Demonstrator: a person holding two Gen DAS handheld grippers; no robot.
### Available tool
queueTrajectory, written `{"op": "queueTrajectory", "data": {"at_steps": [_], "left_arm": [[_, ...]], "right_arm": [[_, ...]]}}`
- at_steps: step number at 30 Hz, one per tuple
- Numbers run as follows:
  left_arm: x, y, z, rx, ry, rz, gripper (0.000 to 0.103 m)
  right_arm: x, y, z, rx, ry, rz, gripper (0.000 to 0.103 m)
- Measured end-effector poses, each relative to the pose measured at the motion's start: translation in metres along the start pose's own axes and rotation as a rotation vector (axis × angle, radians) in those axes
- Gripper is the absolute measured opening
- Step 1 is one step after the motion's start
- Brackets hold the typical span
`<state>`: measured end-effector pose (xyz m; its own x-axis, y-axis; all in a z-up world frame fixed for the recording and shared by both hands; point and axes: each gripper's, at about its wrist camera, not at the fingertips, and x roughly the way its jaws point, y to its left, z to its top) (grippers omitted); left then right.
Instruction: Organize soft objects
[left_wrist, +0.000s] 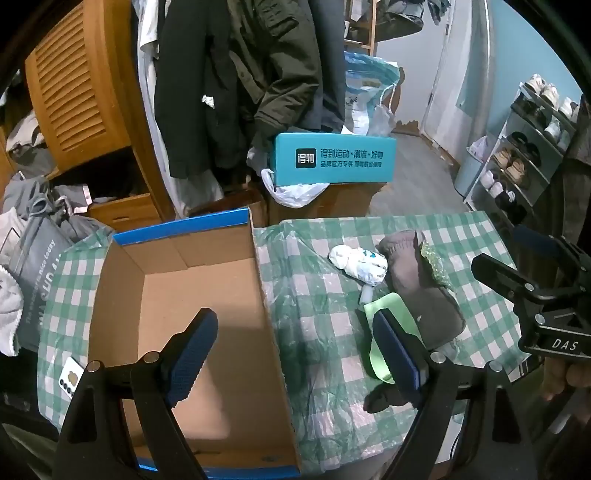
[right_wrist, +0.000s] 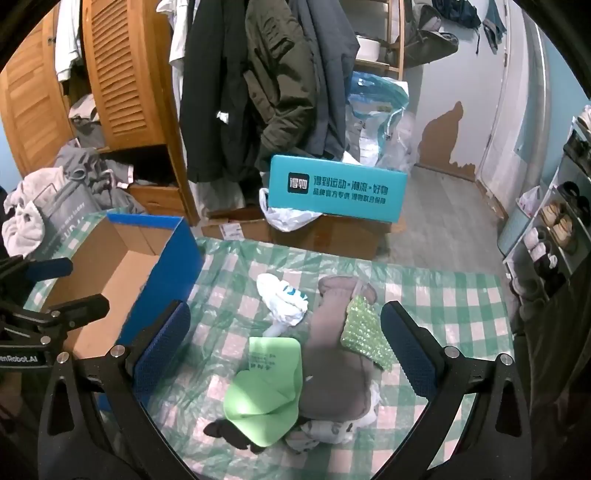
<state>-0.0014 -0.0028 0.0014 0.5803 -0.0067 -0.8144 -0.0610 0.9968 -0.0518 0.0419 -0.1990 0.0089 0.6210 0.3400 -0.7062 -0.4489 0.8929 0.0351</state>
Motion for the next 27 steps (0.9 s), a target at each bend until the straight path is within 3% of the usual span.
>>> {"op": "queueTrajectory", "data": {"at_steps": [27], "left_arm": [[0.003, -0.002, -0.006, 0.013, 0.018, -0.003, 0.087]], "right_arm": [[0.0, -0.002, 0.0, 0.0, 0.004, -0.001, 0.101]]}}
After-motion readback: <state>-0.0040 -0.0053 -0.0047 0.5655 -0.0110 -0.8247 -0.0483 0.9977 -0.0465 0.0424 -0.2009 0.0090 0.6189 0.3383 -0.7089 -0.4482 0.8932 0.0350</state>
